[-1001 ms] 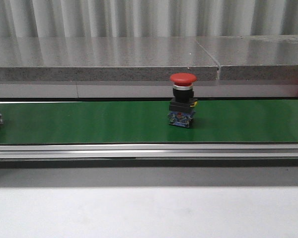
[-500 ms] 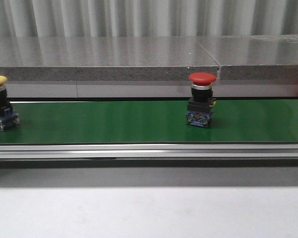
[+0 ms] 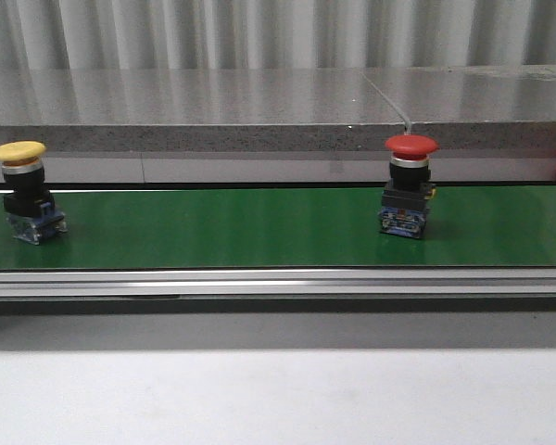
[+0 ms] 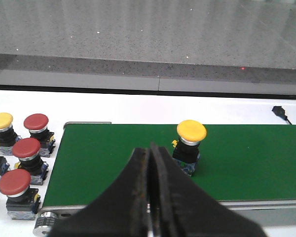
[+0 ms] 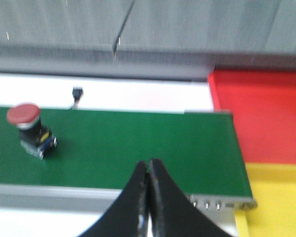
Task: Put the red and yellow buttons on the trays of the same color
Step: 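Reach the right gripper toward the red button arriving on the belt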
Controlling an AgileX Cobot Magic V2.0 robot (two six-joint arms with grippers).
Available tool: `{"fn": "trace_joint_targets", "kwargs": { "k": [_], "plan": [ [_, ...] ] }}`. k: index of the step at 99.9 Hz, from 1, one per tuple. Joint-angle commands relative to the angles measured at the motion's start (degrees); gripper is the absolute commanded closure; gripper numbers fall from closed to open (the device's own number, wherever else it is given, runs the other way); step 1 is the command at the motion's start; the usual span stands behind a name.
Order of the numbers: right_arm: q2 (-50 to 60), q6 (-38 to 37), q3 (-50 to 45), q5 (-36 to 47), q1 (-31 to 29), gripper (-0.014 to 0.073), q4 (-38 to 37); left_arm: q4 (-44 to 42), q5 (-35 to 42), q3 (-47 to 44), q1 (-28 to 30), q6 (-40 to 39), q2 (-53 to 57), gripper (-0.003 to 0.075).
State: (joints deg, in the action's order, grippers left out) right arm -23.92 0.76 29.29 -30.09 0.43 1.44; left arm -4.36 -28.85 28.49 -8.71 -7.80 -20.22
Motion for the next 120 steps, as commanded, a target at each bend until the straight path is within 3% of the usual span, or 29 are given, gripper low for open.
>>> {"fn": "trace_joint_targets", "kwargs": {
  "k": [1, 29, 47, 59, 71, 81, 103, 120],
  "plan": [
    [-7.0, 0.0, 7.1, -3.9, -0.3, 0.0662, 1.6, 0.0, 4.1, 1.4, -0.6, -0.1, -0.4, 0.0741],
    [-19.9, 0.0, 12.5, -6.7, -0.3, 0.0662, 10.0, 0.0, 4.1, 1.4, -0.6, -0.1, -0.4, 0.0741],
    [-23.7, 1.5, 12.5, -6.8, -0.3, 0.0646, 10.4, 0.0, 4.1, 1.4, -0.6, -0.1, -0.4, 0.0741],
    [-24.5, 3.5, 12.5, -6.8, -0.3, 0.0503, 10.4, 0.0, 4.1, 1.4, -0.6, -0.1, -0.4, 0.0741],
    [-24.5, 4.2, 12.5, -6.6, -0.3, 0.0214, 10.4, 0.0, 4.1, 1.4, -0.6, -0.1, -0.4, 0.0741],
    [-24.6, 4.2, 12.5, -6.2, -0.3, 0.0045, 10.5, 0.0, 4.1, 1.4, -0.6, -0.1, -0.4, 0.0741],
    [-27.7, 12.2, 12.5, -5.6, 2.6, 0.0021, 13.0, 0.0, 4.1, 1.4, -0.6, -0.1, -0.4, 0.0741],
    [-34.2, 14.2, 13.7, -3.6, 5.5, 0.0021, 15.9, 0.0, 4.1, 1.4, -0.6, -0.1, -0.4, 0.0741]
  ]
}}
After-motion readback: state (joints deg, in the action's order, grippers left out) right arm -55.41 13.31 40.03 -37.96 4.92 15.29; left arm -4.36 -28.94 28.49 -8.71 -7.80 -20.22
